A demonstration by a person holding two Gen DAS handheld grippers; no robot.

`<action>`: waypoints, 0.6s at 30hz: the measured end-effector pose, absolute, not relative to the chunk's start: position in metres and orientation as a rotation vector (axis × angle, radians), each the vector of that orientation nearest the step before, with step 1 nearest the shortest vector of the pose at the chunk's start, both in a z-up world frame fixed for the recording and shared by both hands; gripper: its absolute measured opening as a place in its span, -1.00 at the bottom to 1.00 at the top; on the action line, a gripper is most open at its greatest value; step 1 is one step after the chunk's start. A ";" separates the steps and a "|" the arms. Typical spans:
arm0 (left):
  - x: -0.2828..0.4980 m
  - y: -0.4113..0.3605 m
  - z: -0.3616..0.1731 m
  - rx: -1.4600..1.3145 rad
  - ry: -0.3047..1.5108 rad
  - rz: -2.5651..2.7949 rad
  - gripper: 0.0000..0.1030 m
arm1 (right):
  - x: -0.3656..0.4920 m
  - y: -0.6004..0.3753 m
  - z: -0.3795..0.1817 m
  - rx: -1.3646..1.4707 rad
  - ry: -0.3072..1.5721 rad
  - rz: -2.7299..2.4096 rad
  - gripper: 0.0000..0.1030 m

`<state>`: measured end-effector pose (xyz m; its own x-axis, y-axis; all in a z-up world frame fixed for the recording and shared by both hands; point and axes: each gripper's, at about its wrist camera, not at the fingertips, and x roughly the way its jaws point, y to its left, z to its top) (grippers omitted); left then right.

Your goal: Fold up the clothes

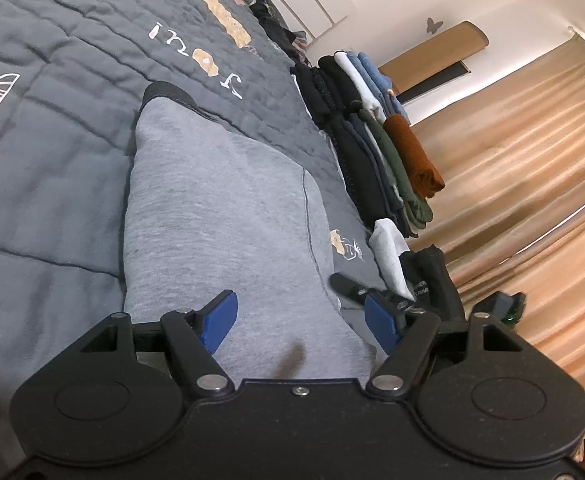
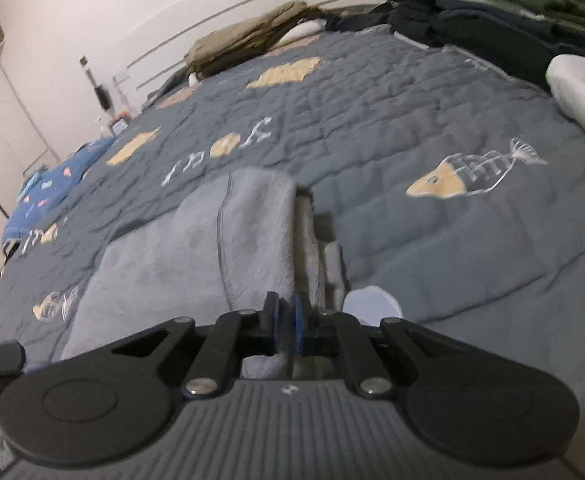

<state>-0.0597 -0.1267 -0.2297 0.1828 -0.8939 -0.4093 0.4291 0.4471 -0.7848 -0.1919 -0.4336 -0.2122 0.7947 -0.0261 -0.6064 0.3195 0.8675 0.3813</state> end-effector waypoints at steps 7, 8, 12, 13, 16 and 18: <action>-0.061 -0.128 -0.228 -0.567 0.986 -1.010 0.37 | -0.202 -0.456 -0.200 0.814 0.569 0.104 -0.86; -0.061 -0.128 -0.228 -0.568 0.986 -1.009 0.37 | -0.198 -0.453 -0.206 0.837 0.594 0.136 -0.86; -0.063 -0.125 -0.224 -0.572 0.972 -1.002 0.37 | -0.182 -0.449 -0.239 0.876 0.768 0.091 -0.86; -0.065 -0.123 -0.221 -0.577 0.956 -0.998 0.37 | -0.182 -0.450 -0.245 0.888 0.785 0.081 -0.88; -0.068 -0.121 -0.213 -0.594 0.930 -1.022 0.41 | -0.184 -0.454 -0.250 0.912 0.786 0.072 -0.88; -0.068 -0.122 -0.214 -0.590 0.936 -1.022 0.43 | -0.185 -0.453 -0.248 0.879 0.785 0.066 -0.88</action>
<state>-0.0683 -0.1220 -0.2136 0.2083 -0.9048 -0.3715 0.4494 0.4259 -0.7853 -0.1847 -0.4533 -0.2479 0.7240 0.3584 -0.5894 0.2556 0.6543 0.7117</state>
